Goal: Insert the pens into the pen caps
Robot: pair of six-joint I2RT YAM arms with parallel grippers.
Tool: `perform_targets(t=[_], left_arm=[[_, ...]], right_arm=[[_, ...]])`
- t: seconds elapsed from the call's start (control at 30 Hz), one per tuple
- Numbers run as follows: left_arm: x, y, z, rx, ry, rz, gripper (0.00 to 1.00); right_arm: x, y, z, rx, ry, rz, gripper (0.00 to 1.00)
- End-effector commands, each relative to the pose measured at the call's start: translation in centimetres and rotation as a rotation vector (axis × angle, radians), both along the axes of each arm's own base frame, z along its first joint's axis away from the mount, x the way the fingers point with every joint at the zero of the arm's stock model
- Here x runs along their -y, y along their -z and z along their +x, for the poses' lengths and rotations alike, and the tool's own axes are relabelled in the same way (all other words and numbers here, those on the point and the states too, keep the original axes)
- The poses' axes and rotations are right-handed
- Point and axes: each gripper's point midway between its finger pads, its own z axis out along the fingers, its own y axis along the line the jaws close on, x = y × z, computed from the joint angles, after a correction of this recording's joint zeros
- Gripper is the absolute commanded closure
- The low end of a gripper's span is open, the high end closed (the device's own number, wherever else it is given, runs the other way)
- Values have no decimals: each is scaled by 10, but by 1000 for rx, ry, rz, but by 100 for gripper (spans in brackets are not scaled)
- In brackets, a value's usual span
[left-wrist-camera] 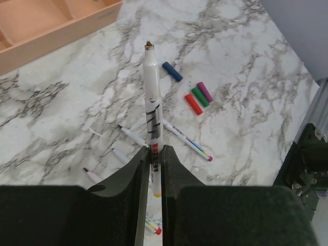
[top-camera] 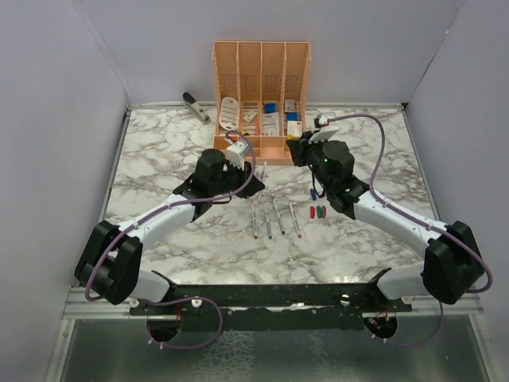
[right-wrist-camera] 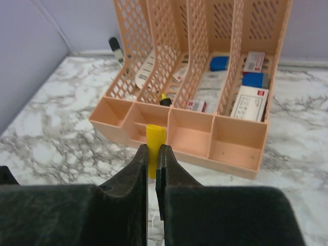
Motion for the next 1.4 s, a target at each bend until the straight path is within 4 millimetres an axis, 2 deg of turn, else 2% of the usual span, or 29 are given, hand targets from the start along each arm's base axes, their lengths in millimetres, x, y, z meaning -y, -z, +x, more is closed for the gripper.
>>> perform_targets(t=[0.0, 0.23, 0.43, 0.6, 0.73, 1.03, 1.37], left_arm=[[35, -43, -16, 116, 122, -115, 100], [39, -75, -29, 209, 169, -185, 100], [32, -74, -32, 204, 131, -192, 100], [35, -72, -32, 189, 143, -197, 100], [38, -73, -31, 194, 157, -196, 100], [38, -77, -39, 211, 199, -201, 100], [30, -81, -44, 241, 174, -202, 100]], right_arm=[[-14, -53, -16, 229, -127, 204, 99], [-29, -83, -47, 335, -294, 343, 99], [-28, -95, -61, 338, -333, 387, 99], [-26, -95, -75, 336, -373, 446, 99], [-36, -91, -81, 343, -439, 430, 99], [-44, -79, -77, 317, -458, 416, 99], [-43, -66, -71, 288, -432, 382, 99]])
